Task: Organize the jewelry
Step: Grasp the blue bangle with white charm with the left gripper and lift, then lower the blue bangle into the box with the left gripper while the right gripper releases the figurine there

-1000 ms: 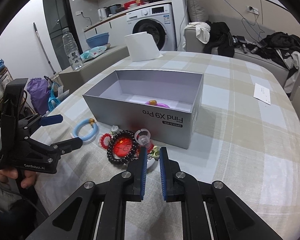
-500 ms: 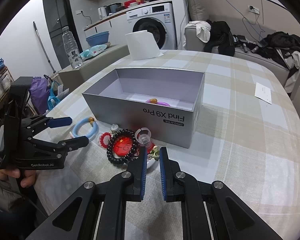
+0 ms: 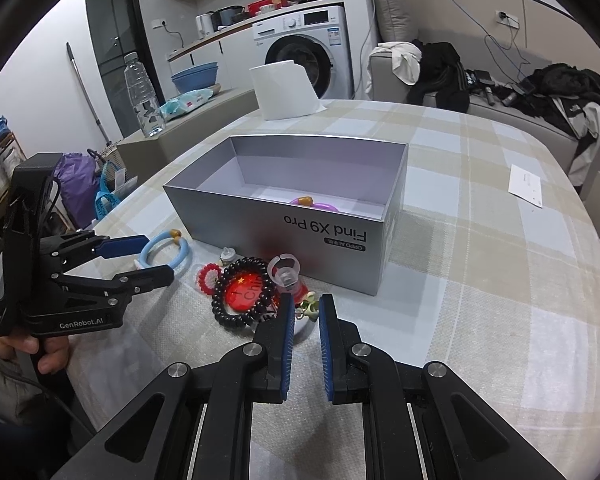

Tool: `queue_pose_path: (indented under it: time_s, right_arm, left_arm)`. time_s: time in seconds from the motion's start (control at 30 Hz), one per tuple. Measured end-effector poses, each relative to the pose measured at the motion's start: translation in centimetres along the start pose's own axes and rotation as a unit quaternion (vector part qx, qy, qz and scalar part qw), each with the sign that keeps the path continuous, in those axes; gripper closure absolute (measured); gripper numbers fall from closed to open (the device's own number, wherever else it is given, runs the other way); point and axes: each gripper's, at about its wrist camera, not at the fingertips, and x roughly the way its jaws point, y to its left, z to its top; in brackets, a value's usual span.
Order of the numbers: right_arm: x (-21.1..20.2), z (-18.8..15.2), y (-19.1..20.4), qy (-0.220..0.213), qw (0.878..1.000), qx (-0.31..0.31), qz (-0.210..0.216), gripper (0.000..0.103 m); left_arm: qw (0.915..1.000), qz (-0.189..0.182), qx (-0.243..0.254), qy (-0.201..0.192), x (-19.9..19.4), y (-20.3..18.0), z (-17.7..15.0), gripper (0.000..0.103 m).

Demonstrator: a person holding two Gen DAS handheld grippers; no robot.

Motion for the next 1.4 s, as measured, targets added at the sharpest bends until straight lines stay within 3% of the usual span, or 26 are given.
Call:
queue_pose_path:
  time_s: [0.8,1.4]
  right_arm:
    - [-0.2,0.2,0.0,-0.005,1.0,0.0,-0.001,0.092]
    - [-2.1,3.3,0.2,-0.056,0.998,-0.004,0.004,0.092]
  left_arm:
    - [0.9996,0.014,-0.01,-0.024,-0.7,0.2,0.2,0.048]
    - [0.993,0.048,-0.01,-0.107,-3.4,-0.4,3.2,0.048]
